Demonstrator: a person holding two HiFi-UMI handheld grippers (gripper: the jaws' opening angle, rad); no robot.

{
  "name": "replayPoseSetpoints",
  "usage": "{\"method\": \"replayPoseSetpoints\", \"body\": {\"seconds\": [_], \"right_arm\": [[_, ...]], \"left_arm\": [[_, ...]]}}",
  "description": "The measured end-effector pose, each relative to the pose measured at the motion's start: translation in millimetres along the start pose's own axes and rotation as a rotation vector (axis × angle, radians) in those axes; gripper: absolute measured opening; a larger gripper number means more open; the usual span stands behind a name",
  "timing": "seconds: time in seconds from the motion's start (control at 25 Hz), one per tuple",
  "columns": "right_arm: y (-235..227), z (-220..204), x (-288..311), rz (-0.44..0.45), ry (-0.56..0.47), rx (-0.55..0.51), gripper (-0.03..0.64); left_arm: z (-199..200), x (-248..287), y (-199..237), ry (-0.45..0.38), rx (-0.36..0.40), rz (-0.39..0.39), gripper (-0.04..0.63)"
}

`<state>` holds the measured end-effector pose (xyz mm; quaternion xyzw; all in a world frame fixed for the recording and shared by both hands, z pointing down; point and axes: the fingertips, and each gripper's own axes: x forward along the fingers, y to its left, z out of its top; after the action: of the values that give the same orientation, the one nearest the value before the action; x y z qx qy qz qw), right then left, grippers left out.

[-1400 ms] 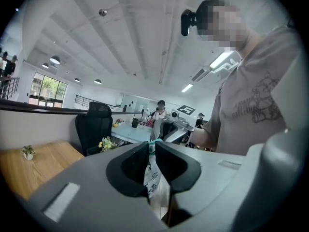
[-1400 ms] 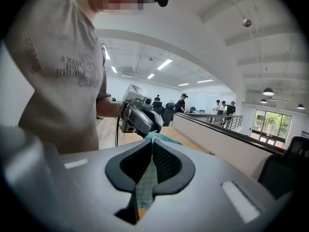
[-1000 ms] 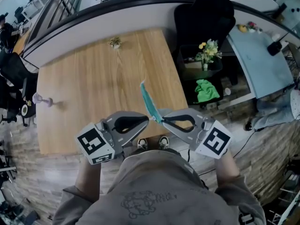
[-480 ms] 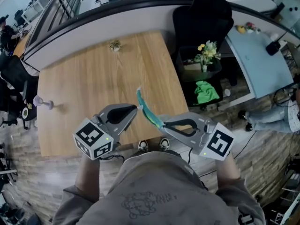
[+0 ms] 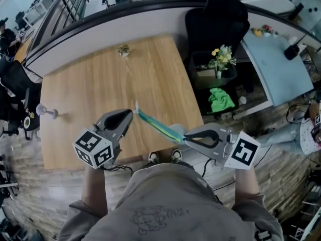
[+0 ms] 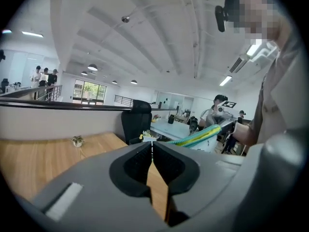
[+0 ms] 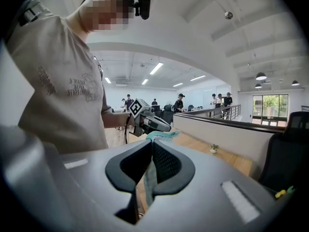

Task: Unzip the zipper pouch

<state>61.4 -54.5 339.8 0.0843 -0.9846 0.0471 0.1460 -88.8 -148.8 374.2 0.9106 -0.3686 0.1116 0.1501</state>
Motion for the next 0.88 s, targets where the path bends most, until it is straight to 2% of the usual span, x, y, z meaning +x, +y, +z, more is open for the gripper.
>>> {"method": "replayPoseSetpoints", "body": {"seconds": [0.2,0.44,0.64,0.88], "right_arm": [[-5.9,8.7,7.3,-0.024,-0.039,0.043,0.018],[-29.9,37.0,10.8,-0.11,-0.177,0.088,0.018],[-64.3,68.0,3.9,-0.267,-0.261,0.117,0.018],[-89.9,102.6,-6.0,-0.514,-0.306,-0.043,0.02]], "left_arm": [[-3.5,0.0,3.7,-0.007,-0.023,0.047,0.012],[14.2,-9.8,12.1,-0.063,-0.011,0.13,0.029],[49.8,-18.0,17.1,-0.14,0.043,0.204,0.029],[95.5,-25.2,19.8,-0.265,0.06,0.241,0.028]]}}
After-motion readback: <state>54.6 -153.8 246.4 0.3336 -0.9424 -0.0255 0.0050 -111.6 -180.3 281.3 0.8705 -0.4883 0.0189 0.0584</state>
